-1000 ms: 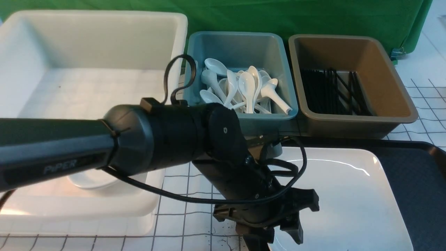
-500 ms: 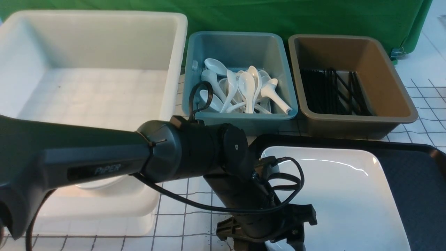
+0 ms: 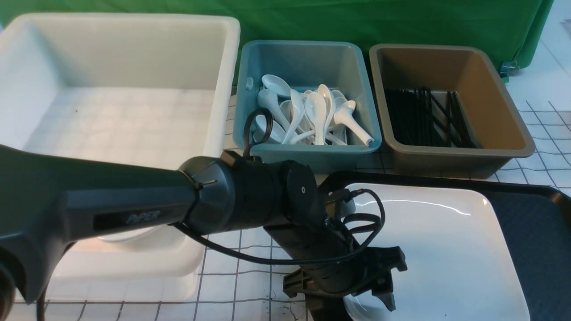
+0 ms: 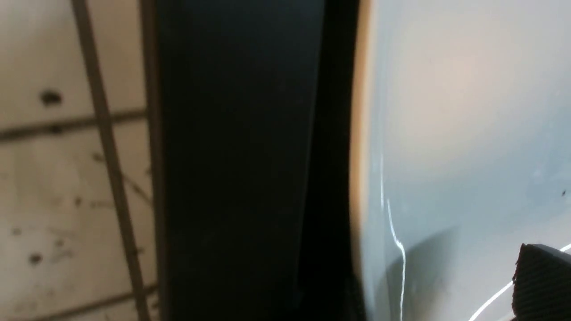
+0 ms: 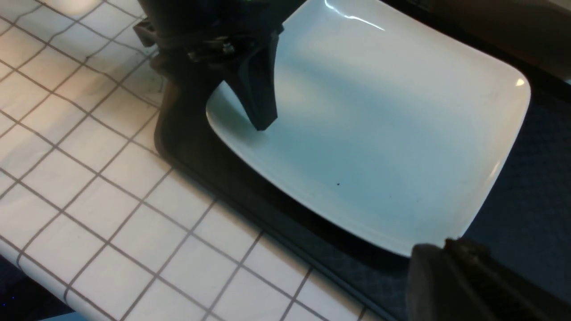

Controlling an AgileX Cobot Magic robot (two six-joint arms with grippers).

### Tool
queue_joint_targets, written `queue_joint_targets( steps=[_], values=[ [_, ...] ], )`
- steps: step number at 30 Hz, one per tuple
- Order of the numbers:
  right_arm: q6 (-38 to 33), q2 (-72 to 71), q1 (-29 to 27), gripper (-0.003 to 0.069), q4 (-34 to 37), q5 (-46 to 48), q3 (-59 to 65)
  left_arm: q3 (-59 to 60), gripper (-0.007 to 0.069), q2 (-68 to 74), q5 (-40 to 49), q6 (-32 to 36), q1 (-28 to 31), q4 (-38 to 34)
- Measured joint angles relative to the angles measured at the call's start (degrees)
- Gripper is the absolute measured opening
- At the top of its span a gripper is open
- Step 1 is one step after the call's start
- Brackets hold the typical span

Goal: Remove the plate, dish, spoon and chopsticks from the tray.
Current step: Use the left arm to grab a plate from the dinner plate

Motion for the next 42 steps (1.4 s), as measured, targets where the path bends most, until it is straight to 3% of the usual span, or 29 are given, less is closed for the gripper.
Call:
queue_joint_targets(
  steps=[14,28,35,42],
  values=[
    [0.0,0.0,0.0,0.0094,0.0,-0.1,0.0,0.0,0.0501,0.5,-8.6,2.4,0.0,-0.2],
    [0.0,0.0,0.0,0.0097,0.0,-0.5,0.0,-0.8,0.048,2.7,-11.0,5.3,0.0,-2.1],
    [0.0,0.0,0.0,0.0102,0.0,-0.6,0.0,-0.8,0.0356,3.6,-10.6,13.7,0.1,-10.5],
    [0.0,0.0,0.0,0.0104,0.0,-0.8,0.0,-0.7,0.0242,4.0,-8.5,17.7,0.1,-13.3]
  ],
)
